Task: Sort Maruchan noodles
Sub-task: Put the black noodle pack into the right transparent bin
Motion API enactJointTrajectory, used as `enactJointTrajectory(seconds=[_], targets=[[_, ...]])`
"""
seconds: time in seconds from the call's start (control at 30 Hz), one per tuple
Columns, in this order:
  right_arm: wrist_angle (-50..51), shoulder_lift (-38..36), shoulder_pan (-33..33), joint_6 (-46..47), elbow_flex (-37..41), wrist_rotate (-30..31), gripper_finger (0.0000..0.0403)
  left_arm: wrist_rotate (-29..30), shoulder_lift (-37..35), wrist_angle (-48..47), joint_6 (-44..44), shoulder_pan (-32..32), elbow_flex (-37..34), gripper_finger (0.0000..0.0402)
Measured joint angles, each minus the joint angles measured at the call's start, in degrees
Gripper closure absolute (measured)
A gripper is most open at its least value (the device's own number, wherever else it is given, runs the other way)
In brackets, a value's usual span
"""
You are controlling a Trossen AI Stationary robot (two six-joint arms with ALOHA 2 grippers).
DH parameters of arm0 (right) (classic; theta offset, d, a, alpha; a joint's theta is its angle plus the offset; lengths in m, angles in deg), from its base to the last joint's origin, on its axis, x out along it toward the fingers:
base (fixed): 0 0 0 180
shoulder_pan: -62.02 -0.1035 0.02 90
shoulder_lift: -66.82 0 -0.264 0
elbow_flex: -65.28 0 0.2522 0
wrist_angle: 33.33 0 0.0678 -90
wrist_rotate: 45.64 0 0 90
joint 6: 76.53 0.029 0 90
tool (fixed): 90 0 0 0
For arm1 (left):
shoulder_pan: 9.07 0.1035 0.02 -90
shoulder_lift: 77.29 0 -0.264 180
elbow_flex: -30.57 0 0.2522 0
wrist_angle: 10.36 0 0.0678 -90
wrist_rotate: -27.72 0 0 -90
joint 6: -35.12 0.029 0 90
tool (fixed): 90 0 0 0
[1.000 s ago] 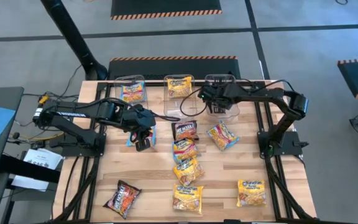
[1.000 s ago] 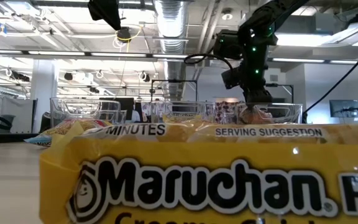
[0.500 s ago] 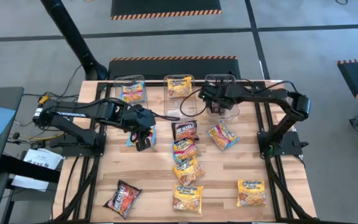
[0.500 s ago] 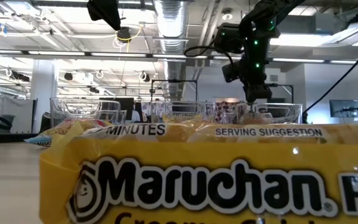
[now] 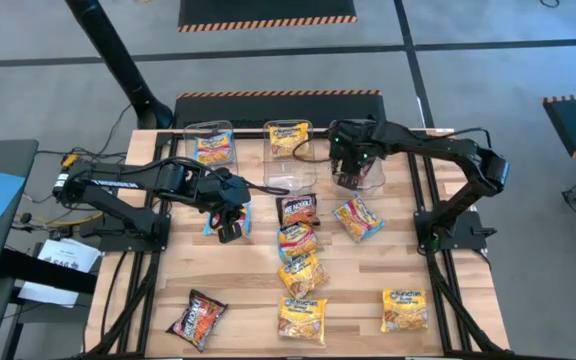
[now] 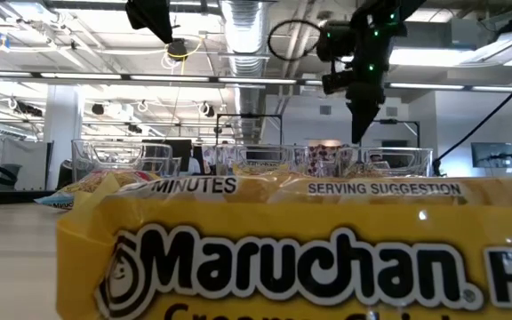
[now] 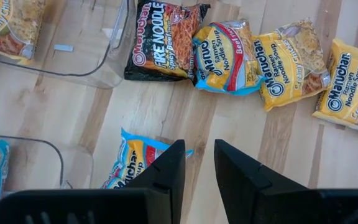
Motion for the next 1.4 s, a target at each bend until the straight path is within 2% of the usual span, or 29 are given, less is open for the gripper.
enactJointTrajectory(seconds=[0.27, 0.43, 0.67, 1.17, 1.4], targets=[[2.6, 5.8, 4.9, 1.6, 0.0, -9.7, 0.0278, 0.0, 0.0, 0.0, 0.1, 0.0, 0.0, 0.0329], [5.8, 10.0, 4.9, 1.6, 0.0, -11.1, 0.0278, 0.0, 0.0, 0.0, 0.7, 0.0, 0.0, 0.0329], [5.8, 15.4, 5.0, 1.4, 0.0, -4.8, 0.0279, 0.0, 0.0, 0.0, 0.7, 0.0, 0.0, 0.0329], [3.0, 16.9, 10.4, 0.9, -5.3, 0.5, 0.0291, 0.3, 0.0, 0.0, 0.8, 0.0, 0.0, 0.0329], [3.3, 18.0, 12.3, -0.3, -5.3, 0.6, 0.0292, 0.4, 0.0, 0.0, 0.8, 0.1, 0.0, 0.0329]])
